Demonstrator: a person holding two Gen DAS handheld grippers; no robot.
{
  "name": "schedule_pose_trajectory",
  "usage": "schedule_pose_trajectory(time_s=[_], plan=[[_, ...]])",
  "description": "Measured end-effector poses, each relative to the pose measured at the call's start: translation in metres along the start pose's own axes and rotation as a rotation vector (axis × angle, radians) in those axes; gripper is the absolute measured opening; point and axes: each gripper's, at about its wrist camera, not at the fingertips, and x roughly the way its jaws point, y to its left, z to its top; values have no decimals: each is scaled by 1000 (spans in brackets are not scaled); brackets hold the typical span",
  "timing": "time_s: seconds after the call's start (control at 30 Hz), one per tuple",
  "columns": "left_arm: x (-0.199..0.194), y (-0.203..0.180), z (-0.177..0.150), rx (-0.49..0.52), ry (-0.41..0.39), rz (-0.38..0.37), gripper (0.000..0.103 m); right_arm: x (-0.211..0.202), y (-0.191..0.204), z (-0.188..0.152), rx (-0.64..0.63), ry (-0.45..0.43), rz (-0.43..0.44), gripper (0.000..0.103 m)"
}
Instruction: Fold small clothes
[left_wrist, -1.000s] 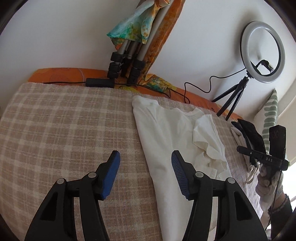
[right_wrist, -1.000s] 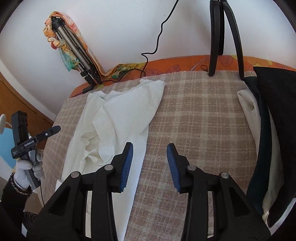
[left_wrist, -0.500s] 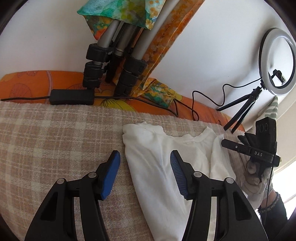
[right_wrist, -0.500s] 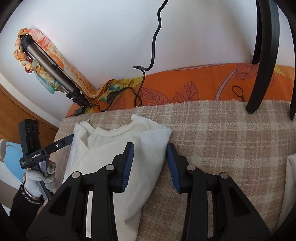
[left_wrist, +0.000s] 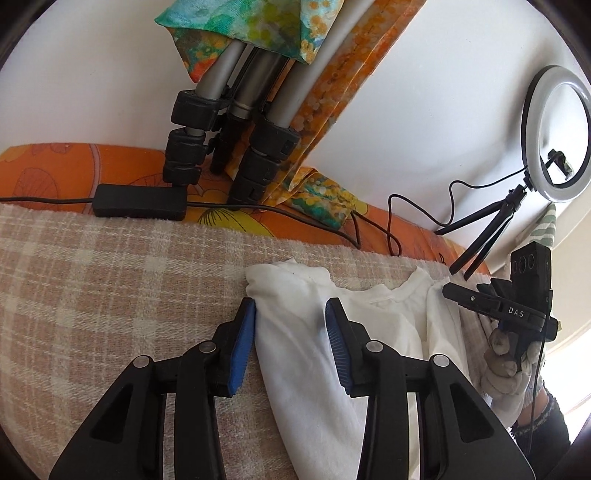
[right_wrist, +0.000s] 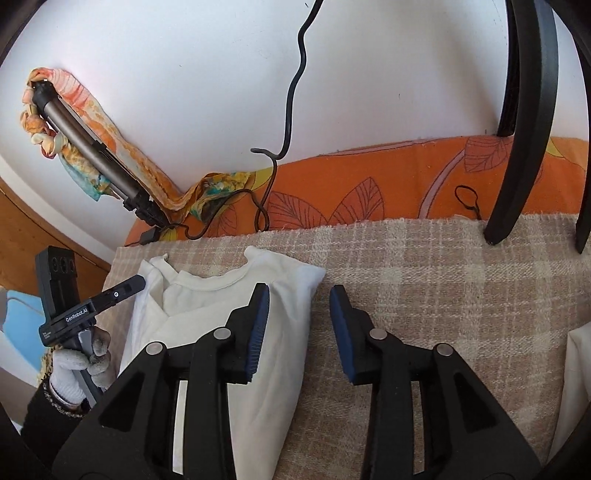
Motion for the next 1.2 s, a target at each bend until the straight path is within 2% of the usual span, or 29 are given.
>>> schedule_pose_trajectory(time_s=[0.03, 0.07, 0.1, 0.17, 0.33, 0.5, 0.67, 0.87, 1.0, 1.2], plan=[[2, -1, 0, 7, 4, 3, 32, 2, 3, 0, -10, 4, -2, 36], [3, -2, 0, 10, 11, 0, 14, 4, 8, 0, -25, 10, -4, 28], [5, -3, 0, 7, 15, -2, 3, 6, 13, -1, -40, 20, -10, 9], [3, -4, -1, 8, 2, -4, 3, 4, 23, -4, -68, 10, -31, 8], [-19, -19, -4, 51, -41, -11, 3, -21, 39, -6, -90, -25, -2, 7], [-52, -39, -12, 81, -73, -21, 3, -61, 58, -14, -107, -65, 17, 7], [-93, -65, -27, 121, -111, -22, 3, -108, 88, -38, -153, -91, 19, 7], [-140, -91, -61, 146, -127, -23, 3, -158, 126, -90, -213, -115, -12, 7], [-170, -99, -98, 152, -133, -34, 3, -186, 142, -135, -239, -124, -21, 7], [-188, -106, -164, 191, -77, -29, 3, -198, 155, -214, -292, -99, -62, 7]])
